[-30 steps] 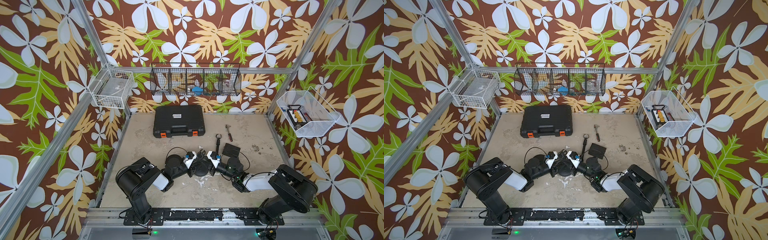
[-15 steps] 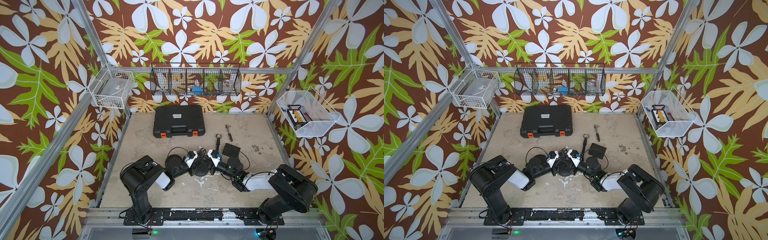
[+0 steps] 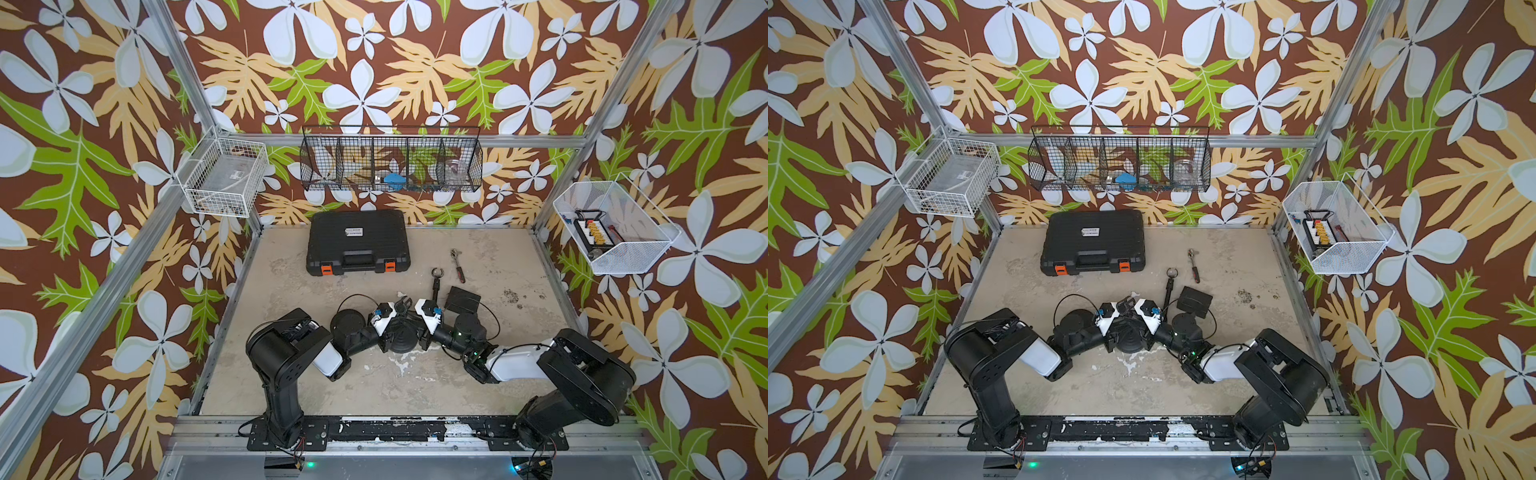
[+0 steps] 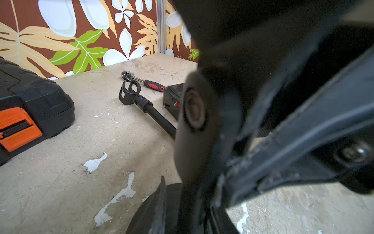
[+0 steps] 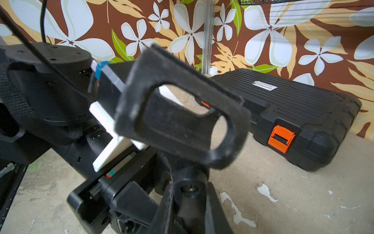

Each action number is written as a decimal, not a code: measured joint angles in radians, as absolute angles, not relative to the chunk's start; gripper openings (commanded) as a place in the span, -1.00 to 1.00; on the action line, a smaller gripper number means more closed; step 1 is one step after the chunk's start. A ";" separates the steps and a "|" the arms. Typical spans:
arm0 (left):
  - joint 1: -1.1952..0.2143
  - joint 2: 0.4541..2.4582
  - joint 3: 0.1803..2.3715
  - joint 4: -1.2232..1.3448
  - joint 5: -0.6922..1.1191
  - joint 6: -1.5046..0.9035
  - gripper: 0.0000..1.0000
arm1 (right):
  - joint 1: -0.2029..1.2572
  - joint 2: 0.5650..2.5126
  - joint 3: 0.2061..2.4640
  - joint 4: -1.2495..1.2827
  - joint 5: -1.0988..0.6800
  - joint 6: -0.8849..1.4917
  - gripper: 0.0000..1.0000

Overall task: Assemble a microphone stand
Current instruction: Hold the microphone stand pole at the microphone stand base.

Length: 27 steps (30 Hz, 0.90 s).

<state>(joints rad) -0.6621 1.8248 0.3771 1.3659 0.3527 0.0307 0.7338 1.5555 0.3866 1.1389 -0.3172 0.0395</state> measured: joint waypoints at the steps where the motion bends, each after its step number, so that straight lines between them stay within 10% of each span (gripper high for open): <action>1: -0.662 1.830 0.378 1.369 0.353 0.031 -0.36 | 0.734 1.555 0.387 1.139 -0.317 0.039 -0.99; 27: -0.664 1.902 0.374 1.455 0.376 0.024 -0.62 | 0.733 1.552 0.387 1.133 -0.319 0.032 -0.96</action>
<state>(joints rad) -0.6640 1.9018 0.3740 1.4551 0.3759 0.0238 0.7334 1.5520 0.3866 1.1332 -0.3195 0.0322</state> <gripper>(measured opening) 0.222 0.194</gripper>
